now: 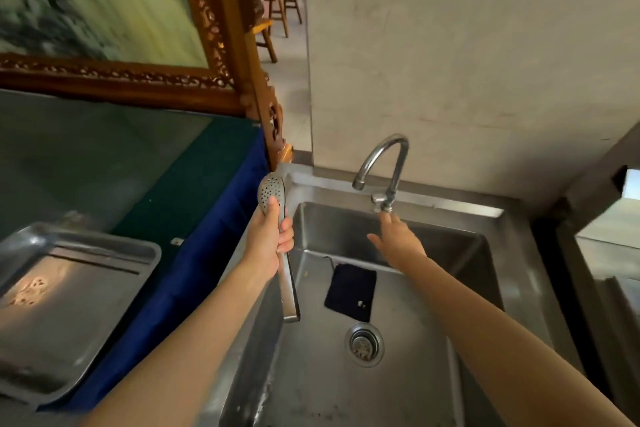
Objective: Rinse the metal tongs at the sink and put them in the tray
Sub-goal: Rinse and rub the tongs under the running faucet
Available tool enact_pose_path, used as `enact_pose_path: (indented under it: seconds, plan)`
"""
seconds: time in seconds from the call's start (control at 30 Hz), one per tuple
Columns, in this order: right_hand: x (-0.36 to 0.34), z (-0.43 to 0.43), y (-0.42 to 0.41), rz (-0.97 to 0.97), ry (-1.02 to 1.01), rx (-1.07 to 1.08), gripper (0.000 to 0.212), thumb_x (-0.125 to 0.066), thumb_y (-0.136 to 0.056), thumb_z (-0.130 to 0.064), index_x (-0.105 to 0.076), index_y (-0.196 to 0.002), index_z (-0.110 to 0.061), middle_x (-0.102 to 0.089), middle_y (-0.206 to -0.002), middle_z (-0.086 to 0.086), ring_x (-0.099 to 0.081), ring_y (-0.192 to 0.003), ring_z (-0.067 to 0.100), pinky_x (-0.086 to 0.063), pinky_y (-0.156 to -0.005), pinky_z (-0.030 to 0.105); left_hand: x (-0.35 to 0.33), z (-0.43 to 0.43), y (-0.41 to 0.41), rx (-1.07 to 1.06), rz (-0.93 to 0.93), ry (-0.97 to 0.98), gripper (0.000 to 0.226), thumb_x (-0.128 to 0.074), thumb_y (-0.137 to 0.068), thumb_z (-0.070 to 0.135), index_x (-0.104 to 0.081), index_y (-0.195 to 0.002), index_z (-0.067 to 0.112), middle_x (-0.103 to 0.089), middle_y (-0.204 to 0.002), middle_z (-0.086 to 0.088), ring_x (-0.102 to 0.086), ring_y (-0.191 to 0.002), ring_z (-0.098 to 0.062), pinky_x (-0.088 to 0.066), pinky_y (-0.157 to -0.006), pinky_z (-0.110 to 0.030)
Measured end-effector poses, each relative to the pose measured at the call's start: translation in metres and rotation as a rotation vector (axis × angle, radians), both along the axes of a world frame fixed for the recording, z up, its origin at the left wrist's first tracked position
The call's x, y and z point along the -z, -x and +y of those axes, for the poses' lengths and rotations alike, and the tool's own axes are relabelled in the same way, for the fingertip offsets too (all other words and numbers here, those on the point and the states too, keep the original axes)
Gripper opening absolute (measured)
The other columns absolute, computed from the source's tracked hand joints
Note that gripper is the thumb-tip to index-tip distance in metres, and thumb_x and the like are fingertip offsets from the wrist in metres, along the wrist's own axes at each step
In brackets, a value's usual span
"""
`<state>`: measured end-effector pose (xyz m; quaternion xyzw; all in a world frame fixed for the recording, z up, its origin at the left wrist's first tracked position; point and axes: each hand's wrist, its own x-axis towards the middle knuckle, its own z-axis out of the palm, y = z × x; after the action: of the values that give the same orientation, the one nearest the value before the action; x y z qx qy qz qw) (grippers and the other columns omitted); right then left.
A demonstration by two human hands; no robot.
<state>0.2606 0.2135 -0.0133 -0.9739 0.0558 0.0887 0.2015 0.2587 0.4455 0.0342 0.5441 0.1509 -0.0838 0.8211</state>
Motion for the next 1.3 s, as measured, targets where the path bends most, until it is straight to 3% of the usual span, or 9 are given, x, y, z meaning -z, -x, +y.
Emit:
enact_pose_path:
  seconds: [0.27, 0.53, 0.77, 0.93, 1.3]
  plan:
    - [0.071, -0.024, -0.076, 0.004, 0.07, 0.088, 0.06, -0.054, -0.091, -0.022, -0.024, -0.141, -0.008, -0.043, -0.138, 0.02, -0.044, -0.124, 0.038, -0.041, -0.097, 0.049, 0.085, -0.028, -0.029, 0.116, 0.11, -0.117, 0.036, -0.038, -0.094, 0.047, -0.046, -0.081, 0.014, -0.042, -0.044, 0.008, -0.029, -0.033, -0.003, -0.021, -0.03, -0.016]
    - [0.117, -0.037, -0.123, -0.083, 0.162, -0.018, 0.061, -0.046, -0.093, -0.007, -0.015, -0.146, -0.01, -0.036, -0.141, 0.021, -0.044, -0.122, 0.04, -0.041, -0.097, 0.048, 0.149, -0.072, -0.06, 0.186, 0.123, -0.095, 0.035, -0.041, -0.095, 0.044, -0.045, -0.081, 0.012, -0.041, -0.044, 0.009, -0.028, -0.033, -0.002, -0.02, -0.031, -0.015]
    - [0.129, -0.038, -0.125, -0.186, 0.353, -0.08, 0.074, -0.048, -0.086, 0.012, -0.004, -0.145, 0.002, -0.04, -0.137, 0.026, -0.05, -0.114, 0.04, -0.045, -0.093, 0.044, 0.178, -0.091, -0.08, 0.213, 0.133, -0.063, 0.037, -0.035, -0.096, 0.046, -0.047, -0.083, 0.013, -0.043, -0.044, 0.01, -0.029, -0.033, -0.001, -0.021, -0.03, -0.015]
    - [0.13, -0.041, -0.127, -0.231, 0.405, -0.128, 0.069, -0.047, -0.088, 0.009, -0.006, -0.143, 0.005, -0.045, -0.132, 0.026, -0.054, -0.109, 0.039, -0.048, -0.088, 0.044, 0.189, -0.095, -0.083, 0.224, 0.121, -0.09, 0.04, -0.028, -0.099, 0.043, -0.047, -0.082, 0.012, -0.042, -0.044, 0.009, -0.028, -0.032, -0.002, -0.019, -0.031, -0.016]
    - [0.114, -0.045, -0.133, -0.151, 0.381, -0.174, 0.065, -0.045, -0.091, 0.005, -0.008, -0.144, 0.003, -0.041, -0.137, 0.026, -0.051, -0.116, 0.04, -0.045, -0.094, 0.045, 0.185, -0.091, -0.082, 0.245, 0.097, -0.071, 0.04, -0.028, -0.098, 0.043, -0.049, -0.086, 0.012, -0.043, -0.048, 0.007, -0.03, -0.034, -0.002, -0.022, -0.03, -0.015]
